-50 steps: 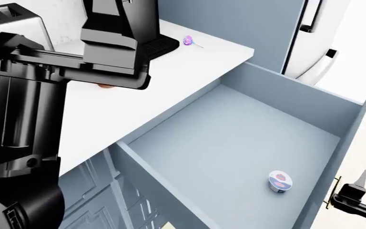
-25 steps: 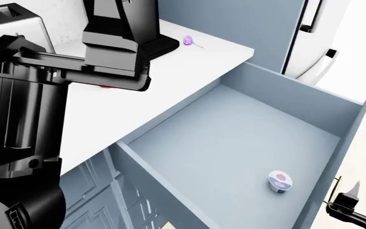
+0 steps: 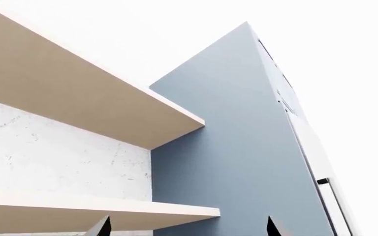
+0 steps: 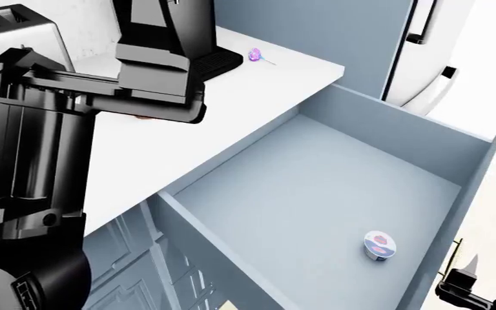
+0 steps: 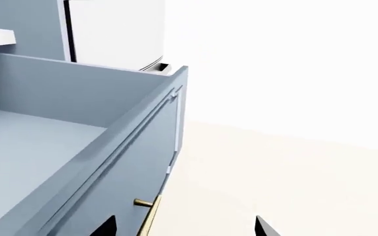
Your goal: Close the right drawer.
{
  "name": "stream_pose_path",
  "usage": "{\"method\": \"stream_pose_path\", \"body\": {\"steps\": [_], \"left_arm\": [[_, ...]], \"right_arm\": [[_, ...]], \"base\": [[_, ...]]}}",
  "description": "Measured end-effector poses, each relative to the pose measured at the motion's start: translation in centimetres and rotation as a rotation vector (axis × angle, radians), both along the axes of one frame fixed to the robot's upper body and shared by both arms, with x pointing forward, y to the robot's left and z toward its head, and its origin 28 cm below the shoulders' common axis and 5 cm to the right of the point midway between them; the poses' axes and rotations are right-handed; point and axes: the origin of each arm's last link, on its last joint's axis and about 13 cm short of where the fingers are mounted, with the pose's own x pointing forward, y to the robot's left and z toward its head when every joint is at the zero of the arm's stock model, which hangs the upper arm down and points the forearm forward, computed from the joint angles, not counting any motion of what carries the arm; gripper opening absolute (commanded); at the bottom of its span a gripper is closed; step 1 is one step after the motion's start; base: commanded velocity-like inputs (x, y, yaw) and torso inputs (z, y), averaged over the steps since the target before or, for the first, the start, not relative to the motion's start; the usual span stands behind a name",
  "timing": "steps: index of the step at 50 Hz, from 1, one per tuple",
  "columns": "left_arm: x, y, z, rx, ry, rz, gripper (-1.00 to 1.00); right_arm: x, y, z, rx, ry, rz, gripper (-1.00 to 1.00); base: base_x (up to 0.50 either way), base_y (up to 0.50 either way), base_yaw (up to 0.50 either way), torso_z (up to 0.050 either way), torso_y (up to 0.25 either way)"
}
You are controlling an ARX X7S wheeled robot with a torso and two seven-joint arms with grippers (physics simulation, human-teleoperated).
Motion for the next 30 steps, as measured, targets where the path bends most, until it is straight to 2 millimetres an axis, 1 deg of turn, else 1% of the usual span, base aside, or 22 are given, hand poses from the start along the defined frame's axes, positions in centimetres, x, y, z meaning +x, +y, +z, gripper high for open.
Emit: {"method": "stream_pose_path", "body": {"steps": [16, 30], "left_arm": [[0.0, 0.0, -0.1, 0.002, 0.003, 0.001, 1.00], [0.0, 0.0, -0.2, 0.002, 0.006, 0.002, 1.00]], "right_arm": [[0.2, 0.0, -1.1, 0.016, 0.020, 0.001, 1.00], [0.7, 0.2, -1.2, 0.011, 0.017, 0.017, 1.00]], "base": [[0.00, 0.00, 0.00, 0.000, 0.000], [0.00, 0.00, 0.00, 0.000, 0.000]]}}
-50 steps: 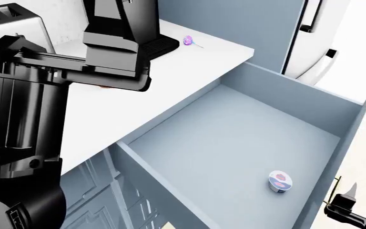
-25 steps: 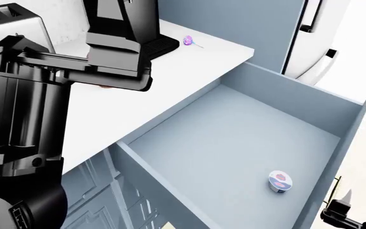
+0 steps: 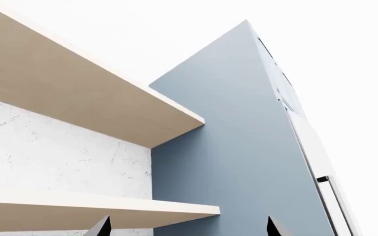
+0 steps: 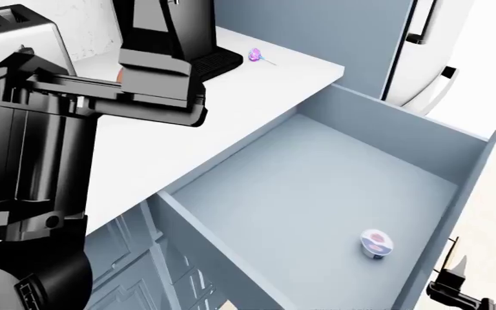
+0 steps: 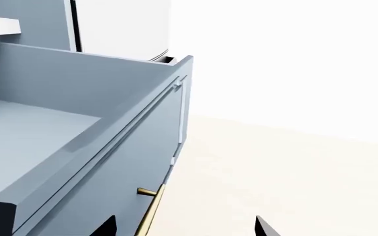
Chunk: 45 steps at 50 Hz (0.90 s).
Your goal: Close the right drawer.
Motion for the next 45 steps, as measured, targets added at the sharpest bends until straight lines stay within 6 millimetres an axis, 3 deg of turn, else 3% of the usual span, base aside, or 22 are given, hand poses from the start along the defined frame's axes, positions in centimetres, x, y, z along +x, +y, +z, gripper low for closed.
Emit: {"method": "stream_pose_path", "body": {"steps": [45], "left_arm": [[0.0, 0.2, -0.2, -0.007, 0.001, 0.002, 1.00]], "right_arm": [[2.6, 1.8, 1.2, 0.009, 0.012, 0.078, 1.00]], "base": [[0.00, 0.00, 0.00, 0.000, 0.001]]}}
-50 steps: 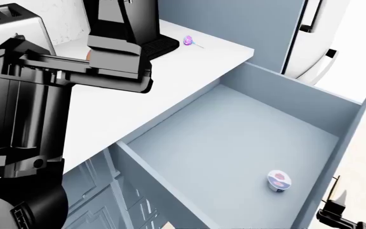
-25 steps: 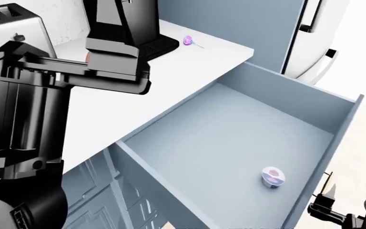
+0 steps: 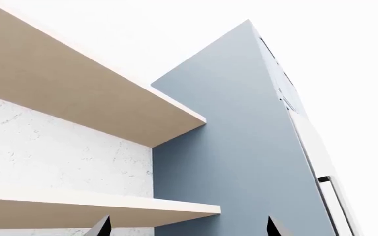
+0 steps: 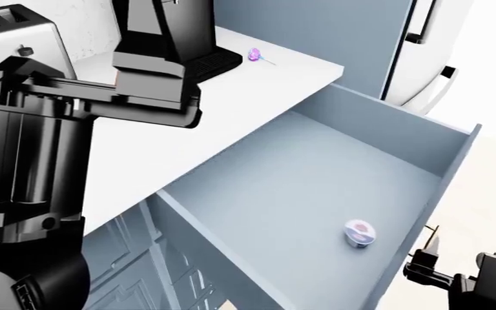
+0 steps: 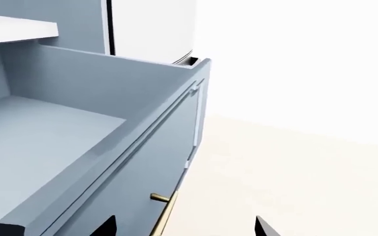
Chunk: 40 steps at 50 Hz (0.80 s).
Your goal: Close the right drawer.
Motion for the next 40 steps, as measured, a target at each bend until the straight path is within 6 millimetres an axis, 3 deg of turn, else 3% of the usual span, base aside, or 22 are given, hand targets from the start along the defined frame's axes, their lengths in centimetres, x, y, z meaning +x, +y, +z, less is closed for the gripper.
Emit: {"method": "stream_pose_path", "body": {"steps": [40], "left_arm": [[-0.1, 0.3, -0.4, -0.010, 0.002, 0.004, 1.00]], "right_arm": [[3.7, 2.5, 2.2, -0.026, -0.058, 0.116, 1.00]], "base": [[0.00, 0.00, 0.00, 0.000, 0.001]]}}
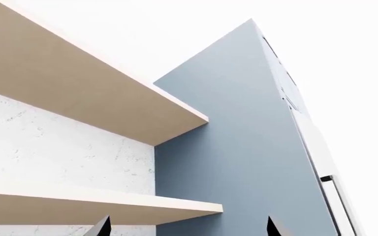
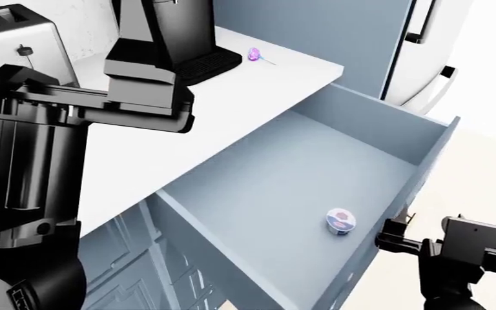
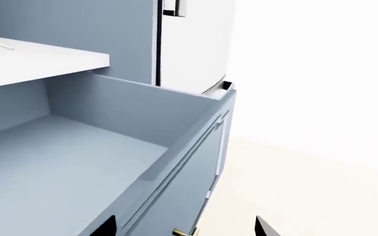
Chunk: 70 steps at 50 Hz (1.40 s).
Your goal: Close the right drawer.
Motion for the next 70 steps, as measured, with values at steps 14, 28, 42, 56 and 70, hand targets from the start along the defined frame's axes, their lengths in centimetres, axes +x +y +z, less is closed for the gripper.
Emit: {"method": "stream_pose_path", "body": {"steps": [14, 28, 42, 56, 70], "left_arm": [[0.0, 0.0, -0.1, -0.003, 0.000, 0.001, 1.00], [0.0, 0.1, -0.2, -0.004, 0.002, 0.004, 1.00], [0.1, 0.2, -0.2, -0.001, 0.003, 0.007, 1.00], [0.1, 0.3, -0.4, -0.001, 0.006, 0.011, 1.00], [0.1, 0.3, -0.5, -0.002, 0.010, 0.014, 1.00]], "right_arm": [[0.7, 0.7, 0.2, -0.007, -0.002, 0.015, 1.00], [1.3, 1.2, 0.3, -0.008, -0.001, 0.029, 1.00], [1.9, 1.7, 0.4, -0.004, -0.001, 0.043, 1.00], [2.9, 2.5, 0.7, -0.012, -0.006, 0.075, 1.00], [4.2, 3.5, 0.9, -0.027, -0.012, 0.120, 1.00]], "base": [[0.00, 0.00, 0.00, 0.000, 0.001], [0.00, 0.00, 0.00, 0.001, 0.001], [0.00, 0.00, 0.00, 0.000, 0.001], [0.00, 0.00, 0.00, 0.001, 0.001], [0.00, 0.00, 0.00, 0.000, 0.001]]}}
